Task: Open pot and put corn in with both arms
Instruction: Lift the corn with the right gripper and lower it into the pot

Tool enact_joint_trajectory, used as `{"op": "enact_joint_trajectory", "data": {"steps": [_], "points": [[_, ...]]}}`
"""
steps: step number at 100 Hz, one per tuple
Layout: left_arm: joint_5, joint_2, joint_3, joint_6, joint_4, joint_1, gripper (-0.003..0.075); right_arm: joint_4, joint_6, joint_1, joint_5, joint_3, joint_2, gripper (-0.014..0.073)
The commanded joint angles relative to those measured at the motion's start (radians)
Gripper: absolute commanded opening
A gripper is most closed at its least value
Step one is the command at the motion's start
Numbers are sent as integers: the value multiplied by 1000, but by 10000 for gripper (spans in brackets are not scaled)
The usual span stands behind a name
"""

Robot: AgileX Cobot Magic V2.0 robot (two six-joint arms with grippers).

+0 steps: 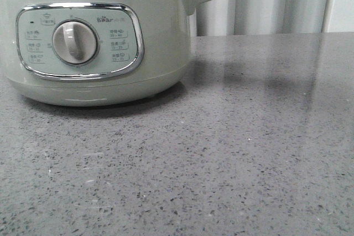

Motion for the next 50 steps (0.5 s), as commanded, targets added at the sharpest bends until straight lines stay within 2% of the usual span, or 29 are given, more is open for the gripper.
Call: {"op": "enact_joint_trajectory", "data": {"steps": [1, 6, 15, 22, 34, 39, 50], "points": [[42, 14, -33, 73, -29, -40, -18, 8, -9, 1, -20, -66, -41, 490], [85, 14, -33, 110, -29, -60, -18, 4, -9, -6, 6, -73, -50, 561], [104, 13, -33, 134, -29, -87, -18, -22, -9, -18, 51, -77, -83, 536], [69, 2, -33, 134, -29, -93, -18, -37, -9, -29, 90, -71, -130, 407], [-39, -49, -33, 134, -4, -93, -18, -106, -9, -35, 159, -23, -247, 53], [-75, -78, -33, 134, 22, -93, -18, -141, -9, -33, 155, 29, -326, -66], [-88, -133, -31, 134, 104, -93, -18, -222, -9, -24, 100, 204, -504, -50]]}}
